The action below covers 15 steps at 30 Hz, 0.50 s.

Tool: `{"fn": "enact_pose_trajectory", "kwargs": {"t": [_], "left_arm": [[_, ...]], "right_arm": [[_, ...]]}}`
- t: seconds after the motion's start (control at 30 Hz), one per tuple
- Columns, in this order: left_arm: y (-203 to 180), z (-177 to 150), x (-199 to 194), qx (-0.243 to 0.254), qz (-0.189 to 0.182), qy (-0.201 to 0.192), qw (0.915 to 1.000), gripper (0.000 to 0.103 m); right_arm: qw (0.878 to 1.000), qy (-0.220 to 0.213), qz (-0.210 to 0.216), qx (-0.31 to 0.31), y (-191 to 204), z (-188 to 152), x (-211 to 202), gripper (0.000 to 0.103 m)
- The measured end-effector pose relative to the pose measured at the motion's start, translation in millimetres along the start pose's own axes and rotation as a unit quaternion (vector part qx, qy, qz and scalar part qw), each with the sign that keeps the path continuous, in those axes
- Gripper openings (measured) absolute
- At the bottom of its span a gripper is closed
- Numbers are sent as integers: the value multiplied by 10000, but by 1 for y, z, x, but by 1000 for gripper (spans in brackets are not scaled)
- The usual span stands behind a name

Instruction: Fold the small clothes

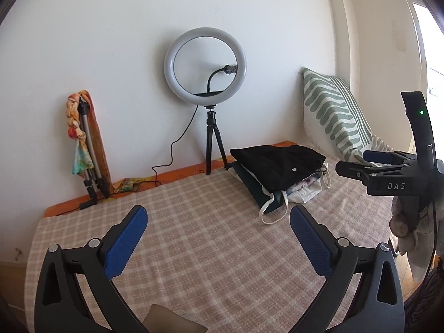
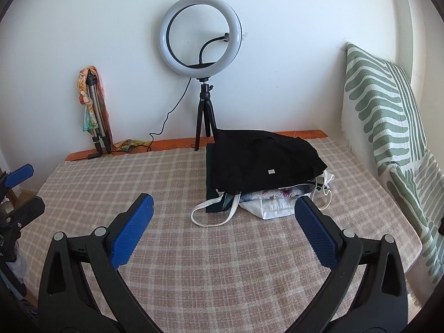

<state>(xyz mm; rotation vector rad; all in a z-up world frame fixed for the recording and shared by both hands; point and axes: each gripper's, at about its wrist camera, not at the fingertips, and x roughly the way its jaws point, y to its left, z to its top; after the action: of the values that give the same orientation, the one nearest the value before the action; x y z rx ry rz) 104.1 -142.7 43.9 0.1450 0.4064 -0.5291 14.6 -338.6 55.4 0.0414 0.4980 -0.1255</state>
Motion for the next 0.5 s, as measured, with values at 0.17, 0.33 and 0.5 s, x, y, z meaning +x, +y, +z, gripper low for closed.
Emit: {"fn": "enact_pose_trajectory", "kwargs": {"t": [0.17, 0.33, 0.5], "left_arm": [[-3, -7, 3, 39, 80, 204, 9998, 102], [-3, -15, 7, 14, 56, 368, 9993, 102], [-1, -21, 9, 51, 170, 437, 9989, 102]], "right_arm": [[10000, -13, -30, 43, 2, -10, 5, 103], [9995, -33, -49, 311, -2, -17, 9, 103], [9989, -71, -64, 453, -7, -23, 14, 103]]}}
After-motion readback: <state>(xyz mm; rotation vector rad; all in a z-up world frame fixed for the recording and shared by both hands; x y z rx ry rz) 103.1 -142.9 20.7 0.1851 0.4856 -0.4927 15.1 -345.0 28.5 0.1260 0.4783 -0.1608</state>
